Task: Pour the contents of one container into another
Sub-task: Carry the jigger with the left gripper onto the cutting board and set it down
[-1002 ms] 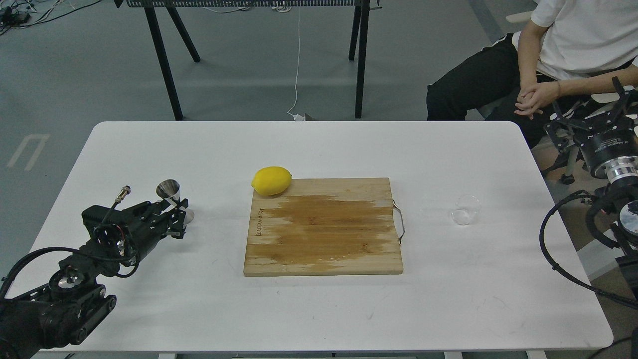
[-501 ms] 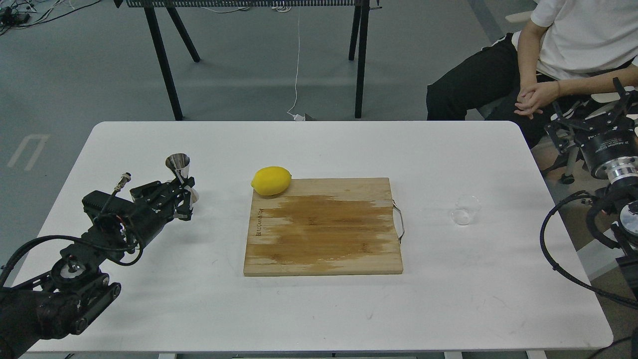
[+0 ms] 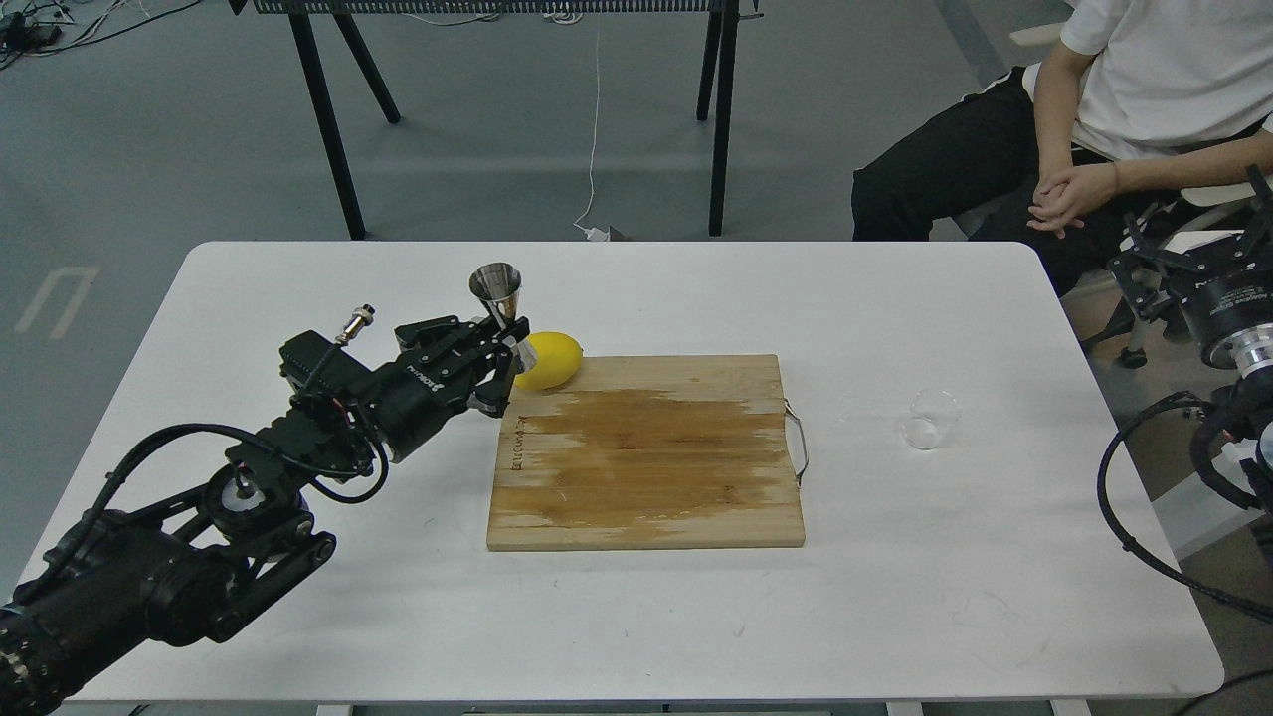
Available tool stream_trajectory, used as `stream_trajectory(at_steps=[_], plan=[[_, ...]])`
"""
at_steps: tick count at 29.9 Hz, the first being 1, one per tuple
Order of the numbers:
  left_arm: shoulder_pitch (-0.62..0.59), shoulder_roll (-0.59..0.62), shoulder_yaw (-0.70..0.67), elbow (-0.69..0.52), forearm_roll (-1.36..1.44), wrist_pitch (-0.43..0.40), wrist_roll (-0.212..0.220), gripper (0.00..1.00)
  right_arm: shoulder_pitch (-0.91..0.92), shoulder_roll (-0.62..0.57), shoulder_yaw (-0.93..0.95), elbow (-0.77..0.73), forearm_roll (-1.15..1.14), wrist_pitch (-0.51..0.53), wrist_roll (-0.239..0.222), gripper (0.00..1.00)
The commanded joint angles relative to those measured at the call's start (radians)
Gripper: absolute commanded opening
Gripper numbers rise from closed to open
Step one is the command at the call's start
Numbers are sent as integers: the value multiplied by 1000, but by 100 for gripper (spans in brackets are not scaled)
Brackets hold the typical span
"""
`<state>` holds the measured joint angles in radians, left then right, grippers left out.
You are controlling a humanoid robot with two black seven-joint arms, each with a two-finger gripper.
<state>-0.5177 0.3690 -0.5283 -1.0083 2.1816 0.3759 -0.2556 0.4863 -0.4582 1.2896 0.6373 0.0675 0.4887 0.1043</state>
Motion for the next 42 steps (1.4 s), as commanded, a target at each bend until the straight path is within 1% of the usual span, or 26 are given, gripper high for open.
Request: stream_trajectory(at_steps=[1, 3, 8, 10, 11, 12, 13, 25, 30, 33, 34, 36, 37, 42], plan=[[-37, -85, 86, 37, 0, -41, 41, 6, -5, 1, 1, 1, 0, 0, 2, 100], [-47, -142, 128, 74, 0, -48, 52, 6, -5, 1, 1, 1, 0, 0, 2, 100], [-77, -295, 175, 232, 0, -48, 61, 6, -8, -2, 2, 1, 0, 0, 2, 100], [-90, -327, 195, 278, 0, -48, 87, 6, -9, -14, 2, -1, 0, 0, 2, 100], [-93, -338, 209, 290, 0, -48, 111, 6, -11, -16, 2, -1, 0, 0, 2, 100], [-93, -347, 220, 296, 0, -48, 131, 7, -12, -16, 2, -2, 0, 0, 2, 100], [-94, -355, 224, 300, 0, -48, 139, 7, -14, -16, 2, -2, 0, 0, 2, 100], [-90, -366, 225, 313, 0, -48, 145, 13, -15, -5, -1, -1, 0, 0, 2, 100], [-90, -369, 225, 312, 0, -46, 145, 19, -15, -13, 1, -1, 0, 0, 2, 100], [-87, -369, 223, 312, 0, -46, 148, 27, -15, -13, 1, -1, 0, 0, 2, 100], [-85, -369, 223, 312, 0, -46, 148, 29, -15, -14, 1, -1, 0, 0, 2, 100], [-85, -369, 225, 310, 0, -46, 148, 40, -15, -13, -1, -1, 0, 0, 2, 100], [-84, -369, 225, 310, 0, -46, 147, 42, -15, -13, -1, -1, 0, 0, 2, 100], [-84, -369, 223, 300, 0, -45, 147, 43, -21, -10, -1, -1, 0, 0, 2, 100]])
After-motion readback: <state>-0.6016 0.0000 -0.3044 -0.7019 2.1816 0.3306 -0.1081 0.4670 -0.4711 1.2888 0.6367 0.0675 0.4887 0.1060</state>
